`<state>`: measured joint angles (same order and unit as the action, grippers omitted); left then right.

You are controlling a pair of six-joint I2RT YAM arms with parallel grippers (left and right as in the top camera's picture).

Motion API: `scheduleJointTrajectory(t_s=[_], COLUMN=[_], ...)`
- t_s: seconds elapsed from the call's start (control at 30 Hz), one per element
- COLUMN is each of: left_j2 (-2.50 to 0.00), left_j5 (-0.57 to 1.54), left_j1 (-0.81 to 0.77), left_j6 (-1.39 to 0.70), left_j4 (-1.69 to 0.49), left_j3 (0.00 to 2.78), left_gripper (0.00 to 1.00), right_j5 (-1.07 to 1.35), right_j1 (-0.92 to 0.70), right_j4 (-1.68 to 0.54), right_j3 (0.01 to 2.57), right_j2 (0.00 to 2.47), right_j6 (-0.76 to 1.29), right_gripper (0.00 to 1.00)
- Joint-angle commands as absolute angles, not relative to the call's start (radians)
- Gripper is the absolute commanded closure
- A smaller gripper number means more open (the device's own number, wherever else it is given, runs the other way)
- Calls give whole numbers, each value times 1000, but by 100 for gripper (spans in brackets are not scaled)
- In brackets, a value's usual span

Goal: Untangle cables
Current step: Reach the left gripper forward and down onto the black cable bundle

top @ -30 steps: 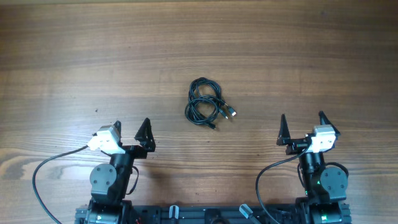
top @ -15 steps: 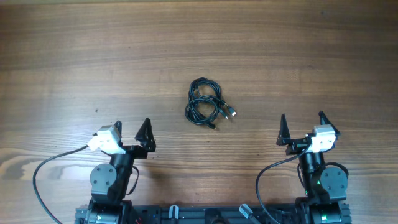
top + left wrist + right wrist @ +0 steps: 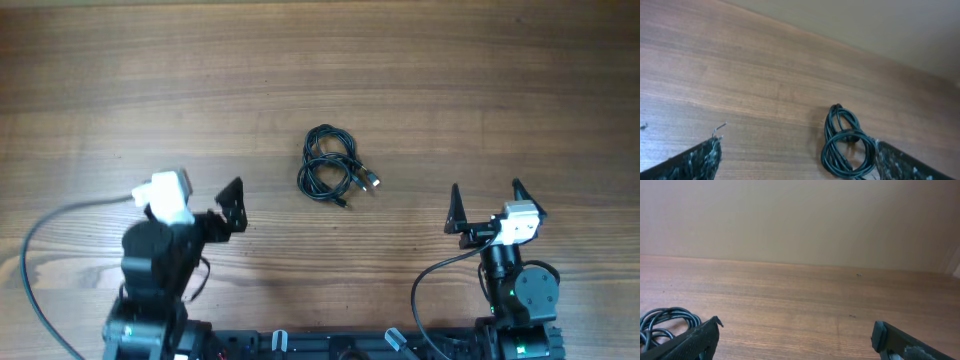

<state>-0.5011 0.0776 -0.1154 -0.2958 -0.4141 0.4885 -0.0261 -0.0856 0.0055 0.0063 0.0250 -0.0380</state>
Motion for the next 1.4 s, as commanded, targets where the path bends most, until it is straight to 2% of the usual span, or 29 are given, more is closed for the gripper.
scheduleJointTrajectory(t_s=[0.0,0.17,0.27,0.6,0.83,1.1,1.37], left_j2=[-715,-1014,-1132,-1441,-1562,-1570,-1663], left_j5=[92,93,93,123,126,127,111], left_j1=[-109,-110,-131,-278,-336,-336,-402], left_j6=[-212,-212,-188,-187,-187,-187,-224], left_j4=[-568,-866,-974,-1136,-1124,-1084,-953], left_j3=[719,1057,1180,1401,1433,1433,1433], left_gripper=[0,0,0,0,0,0,0], right_j5=[-35,-35,-35,-35,-35,-35,-35], right_j1=[-90,-90,-90,-90,-90,-90,-90], right_j4=[8,9,8,9,8,8,8], right_j3=[6,6,6,6,6,6,6], right_j2=[23,23,23,23,23,23,23], right_j6=[-23,-23,-23,-23,-23,-23,-23], right_gripper=[0,0,0,0,0,0,0])
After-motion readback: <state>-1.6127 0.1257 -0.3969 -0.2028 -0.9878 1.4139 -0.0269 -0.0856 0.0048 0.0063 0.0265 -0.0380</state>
